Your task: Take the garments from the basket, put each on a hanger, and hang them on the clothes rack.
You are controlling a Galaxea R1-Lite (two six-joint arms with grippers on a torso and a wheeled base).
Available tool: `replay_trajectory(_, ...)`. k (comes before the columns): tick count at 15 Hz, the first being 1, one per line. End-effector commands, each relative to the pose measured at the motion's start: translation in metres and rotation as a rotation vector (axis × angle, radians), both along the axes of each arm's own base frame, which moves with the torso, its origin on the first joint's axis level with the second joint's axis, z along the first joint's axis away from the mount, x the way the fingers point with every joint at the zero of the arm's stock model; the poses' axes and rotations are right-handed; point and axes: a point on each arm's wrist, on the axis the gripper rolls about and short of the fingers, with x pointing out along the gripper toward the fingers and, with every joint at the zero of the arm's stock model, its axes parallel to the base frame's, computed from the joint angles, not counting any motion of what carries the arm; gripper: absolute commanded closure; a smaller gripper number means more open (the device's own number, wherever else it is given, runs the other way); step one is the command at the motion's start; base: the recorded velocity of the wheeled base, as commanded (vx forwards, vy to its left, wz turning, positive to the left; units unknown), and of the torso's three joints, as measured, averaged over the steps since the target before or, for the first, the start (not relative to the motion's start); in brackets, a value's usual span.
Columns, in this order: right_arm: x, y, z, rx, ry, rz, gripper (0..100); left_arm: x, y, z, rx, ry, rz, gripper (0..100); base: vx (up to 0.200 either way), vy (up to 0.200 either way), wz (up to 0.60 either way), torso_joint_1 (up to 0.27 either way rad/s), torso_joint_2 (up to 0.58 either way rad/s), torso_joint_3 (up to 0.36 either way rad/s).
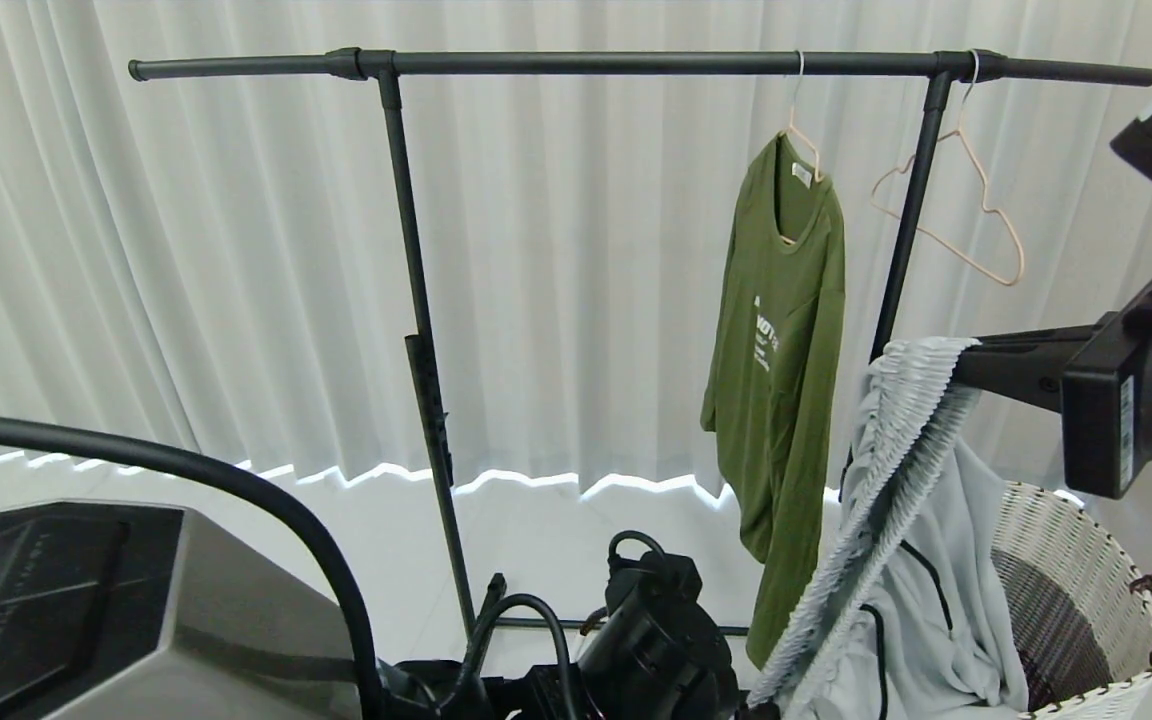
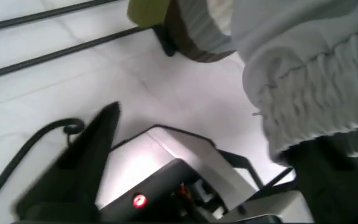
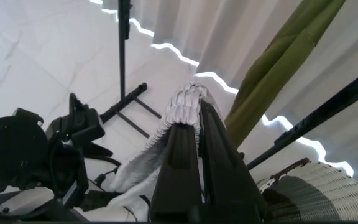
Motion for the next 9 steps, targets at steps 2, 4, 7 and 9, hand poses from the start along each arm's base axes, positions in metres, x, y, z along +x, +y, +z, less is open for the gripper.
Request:
replay_trajectory(2,0.004,-0.003,-0.003,-0.01,0.008,-0.031,100,-0.004,0.008,0.004,0.027,-0.036,0.036,100,0.0,0.0,0.0,0.0,0.0,0.0)
replay_trajectory(4,0.011,-0.01,-0.006,-0.031,0.026,-0.084,100,-0.008,0.02,0.023,0.017,-0.096,0.057,100,0.0,0.0,0.0,0.0,0.0,0.0)
replay_trajectory(7,0.017,-0.023,-0.013,-0.103,0.089,-0.152,100,0.02,0.069,0.093,-0.038,-0.308,0.125,100,0.0,0.0,0.0,0.0,0.0,0.0)
replay_trajectory(9,0.02,-0.019,-0.013,-0.103,0.1,-0.132,100,0.028,0.096,0.162,-0.103,-0.405,0.211,100,0.0,0.0,0.0,0.0,0.0,0.0)
